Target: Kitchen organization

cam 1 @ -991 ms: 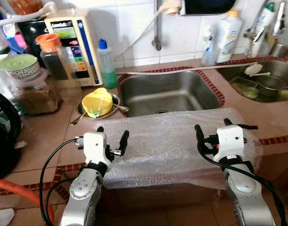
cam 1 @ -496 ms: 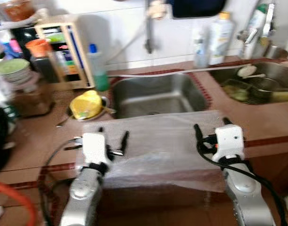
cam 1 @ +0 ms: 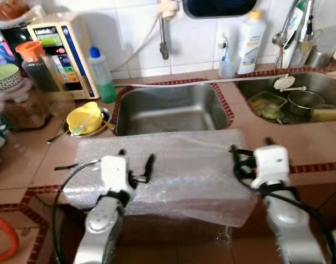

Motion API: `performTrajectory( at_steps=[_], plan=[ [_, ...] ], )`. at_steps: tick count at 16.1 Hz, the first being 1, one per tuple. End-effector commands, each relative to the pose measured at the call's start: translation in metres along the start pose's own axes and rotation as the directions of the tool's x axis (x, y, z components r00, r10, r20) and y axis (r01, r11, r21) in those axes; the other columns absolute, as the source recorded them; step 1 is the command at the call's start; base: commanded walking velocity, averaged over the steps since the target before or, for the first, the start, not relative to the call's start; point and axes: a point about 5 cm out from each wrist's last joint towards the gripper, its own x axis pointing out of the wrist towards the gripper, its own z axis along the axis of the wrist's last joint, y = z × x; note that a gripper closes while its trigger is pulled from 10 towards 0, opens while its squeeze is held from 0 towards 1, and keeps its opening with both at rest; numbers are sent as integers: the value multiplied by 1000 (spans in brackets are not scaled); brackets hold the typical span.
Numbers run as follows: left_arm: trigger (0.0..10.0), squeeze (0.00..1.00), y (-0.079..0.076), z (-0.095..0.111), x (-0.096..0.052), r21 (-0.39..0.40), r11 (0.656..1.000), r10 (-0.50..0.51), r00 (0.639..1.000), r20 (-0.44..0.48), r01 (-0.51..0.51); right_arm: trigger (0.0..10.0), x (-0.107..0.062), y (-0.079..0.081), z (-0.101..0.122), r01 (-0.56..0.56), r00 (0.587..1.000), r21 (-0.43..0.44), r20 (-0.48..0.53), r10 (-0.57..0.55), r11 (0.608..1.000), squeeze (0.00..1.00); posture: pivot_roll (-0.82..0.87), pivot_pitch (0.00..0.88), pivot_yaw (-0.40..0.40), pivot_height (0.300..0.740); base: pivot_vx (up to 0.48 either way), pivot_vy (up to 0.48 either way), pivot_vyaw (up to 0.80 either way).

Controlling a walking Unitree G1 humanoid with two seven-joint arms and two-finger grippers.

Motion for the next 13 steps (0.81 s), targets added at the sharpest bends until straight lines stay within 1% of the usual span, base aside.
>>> performTrajectory(
  at_steps=[1, 5, 6, 10, 12, 13],
  plan=[
    [10000, 0, 11, 1, -2, 17, 999, 30, 1000, 3, -30, 10000, 2, 7, 4, -24, 1000, 14, 16, 24, 1000, 0, -265, 5, 82, 740, 0, 0, 0],
    [10000, 0, 9, 3, 0, 15, 1000, 27, 1000, 15, -27, 10000, 4, 6, 7, -19, 999, 10, 30, 19, 1000, 0, -268, 3, 80, 740, 0, 0, 0],
    [10000, 0, 9, 9, 2, -5, 1000, 17, 999, 36, -16, 10000, 4, 4, 10, -7, 999, 3, 46, 7, 1000, 0, -271, 3, 81, 740, 0, 0, 0],
    [10000, 0, 7, 19, 5, -33, 999, 0, 997, 76, 2, 10000, 4, 3, 13, 3, 998, -7, 58, -3, 1000, 0, -272, 5, 81, 740, 0, 0, 0],
    [10000, 0, 7, 19, 5, -36, 999, -4, 997, 79, 7, 10000, 4, 3, 14, 6, 998, -10, 65, -5, 1000, 0, -274, 6, 82, 740, 0, 0, 0],
    [10000, 0, 8, 18, 3, -41, 999, -10, 997, 76, 13, 10000, 4, 3, 14, 4, 998, -11, 64, -3, 1000, 0, -274, 6, 82, 740, 281, 0, 0]
  ],
)
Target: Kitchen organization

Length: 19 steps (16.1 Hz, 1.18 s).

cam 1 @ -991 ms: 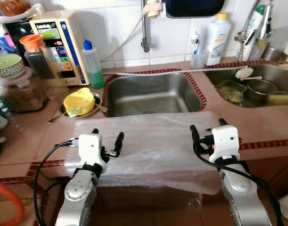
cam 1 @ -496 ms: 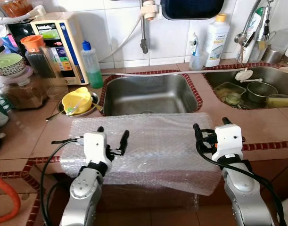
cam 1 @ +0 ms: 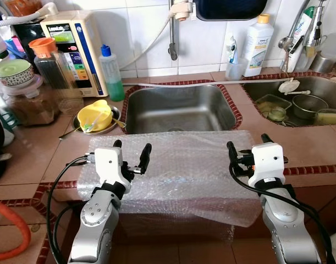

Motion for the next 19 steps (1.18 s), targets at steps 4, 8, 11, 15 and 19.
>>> performTrajectory(
  at_steps=[4, 8, 11, 15, 19],
  plan=[
    [10000, 0, 1, 0, -2, 1, 1000, -10, 1000, -3, 10, 10000, 1, 0, 6, -2, 1000, -10, 31, 3, 1000, 0, -275, 7, 82, 740, 291, 0, 0],
    [10000, 0, 1, -1, -2, 1, 1000, -15, 1000, -6, 15, 10000, 1, -1, 6, -3, 999, -15, 31, 4, 1000, 0, -277, 6, 80, 740, 307, 0, 0],
    [10000, 0, 1, -1, -3, 5, 1000, -16, 1000, -8, 16, 10000, 0, 0, 5, -7, 999, -18, 31, 8, 1000, 0, -278, 4, 80, 740, 319, 0, 0],
    [10000, 0, 2, -3, -4, 11, 1000, -19, 1000, -13, 19, 10000, 0, 1, 6, -16, 999, -24, 35, 17, 1000, 0, -277, 3, 81, 740, 328, 0, 0],
    [10000, 0, 4, -3, -5, 24, 1000, -7, 1000, -14, 8, 10000, 0, 5, 7, -40, 998, -23, 47, 41, 999, 0, -273, 4, 84, 740, 302, 0, 0]
  ],
)
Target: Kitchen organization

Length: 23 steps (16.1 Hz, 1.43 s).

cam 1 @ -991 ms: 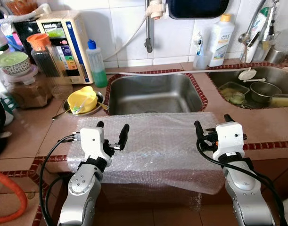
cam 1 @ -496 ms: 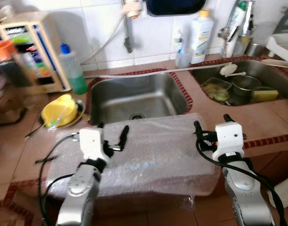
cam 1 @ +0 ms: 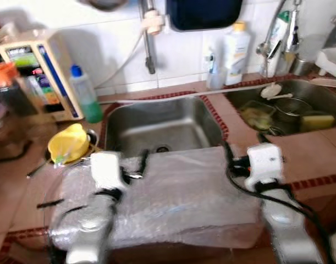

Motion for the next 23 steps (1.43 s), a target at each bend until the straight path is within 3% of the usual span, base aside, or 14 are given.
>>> performTrajectory(
  at_steps=[1, 15, 20, 23],
  plan=[
    [10000, 0, 14, 4, -3, 39, 998, 52, 999, 5, -52, 10000, 2, 7, 6, -23, 999, 10, 27, 23, 1000, 0, -273, 4, 84, 740, 255, 0, 0],
    [10000, 0, 30, 30, -5, 123, 971, 188, 971, 147, -206, 10000, 0, 15, 8, -67, 997, 14, 45, 66, 998, 0, -259, 14, 88, 740, 0, 0, 0],
    [10000, 0, 47, 25, -9, 87, 943, 311, 944, 113, -321, 10000, -7, 25, 15, -212, 976, 100, 69, 206, 972, 0, -257, 22, 89, 740, 0, 0, 0],
    [10000, 0, 56, 22, -11, 70, 931, 352, 932, 91, -359, 10000, -13, 34, 24, -346, 938, 202, 93, 334, 916, 0, -262, 26, 95, 740, 0, 0, 0]
  ],
)
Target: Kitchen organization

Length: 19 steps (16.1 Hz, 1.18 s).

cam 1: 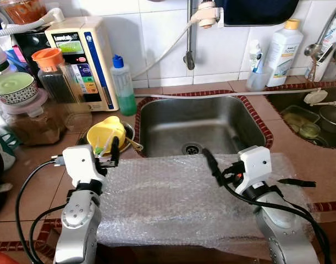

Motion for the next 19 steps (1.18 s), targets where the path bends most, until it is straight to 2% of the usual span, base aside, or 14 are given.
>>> performTrajectory(
  at_steps=[1, 2, 5, 9, 12, 14, 15, 16, 17, 18, 19],
  plan=[
    [10000, 0, 4, -3, 2, -9, 1000, 15, 1000, -27, -15, 10000, -1, 8, 5, -62, 998, 32, 6, 62, 998, 0, -262, 26, 95, 740, 0, 0, 0],
    [10000, 0, 2, -6, 1, -8, 1000, 3, 999, -41, -4, 10000, -4, 12, 4, -112, 993, 93, -18, 114, 989, 0, -266, 29, 95, 740, 0, 0, 0],
    [10000, 0, 1, -10, 0, -37, 999, -6, 998, -66, 4, 10000, -10, 17, 0, -188, 979, 146, -55, 198, 971, 0, -267, 29, 96, 740, 0, 0, 0],
    [10000, 0, -1, -11, 0, -74, 997, -14, 997, -79, 8, 10000, -12, 19, 0, -224, 968, 164, -77, 239, 961, 0, -268, 25, 96, 740, 0, 0, 0],
    [10000, 0, 1, -16, 0, -167, 986, 5, 994, -114, -24, 10000, -12, 21, 2, -253, 959, 173, -83, 270, 952, 0, -267, 24, 95, 740, 0, 0, 0],
    [8157, 0, 0, -17, -1, -191, 981, 2, 993, -118, -24, 10000, -12, 21, 2, -264, 956, 181, -83, 282, 948, 0, -267, 24, 95, 740, 0, 0, 0],
    [7686, 0, 0, -17, -1, -188, 982, 2, 993, -118, -25, 10000, -12, 21, 2, -270, 954, 184, -83, 289, 945, 0, -267, 24, 95, 740, 0, 0, 0],
    [4275, 0, 0, -17, -1, -199, 980, 0, 993, -117, -23, 10000, -11, 22, 3, -269, 954, 196, -76, 289, 943, 0, -267, 24, 95, 740, 0, 0, 0],
    [2275, 0, 0, -16, -1, -203, 979, -1, 994, -112, -22, 10000, -11, 22, 4, -277, 952, 198, -74, 296, 940, 0, -267, 26, 93, 740, 0, 0, 0],
    [1137, 0, 0, -16, -1, -207, 978, 1, 994, -111, -24, 10000, -11, 23, 5, -284, 950, 202, -73, 303, 937, 0, -267, 25, 92, 740, 0, 0, 0],
    [863, 0, 0, -16, 0, -221, 975, 9, 994, -110, -34, 10000, -11, 23, 6, -294, 947, 214, -70, 315, 932, 0, -267, 27, 91, 740, 0, 0, 0]
  ],
)
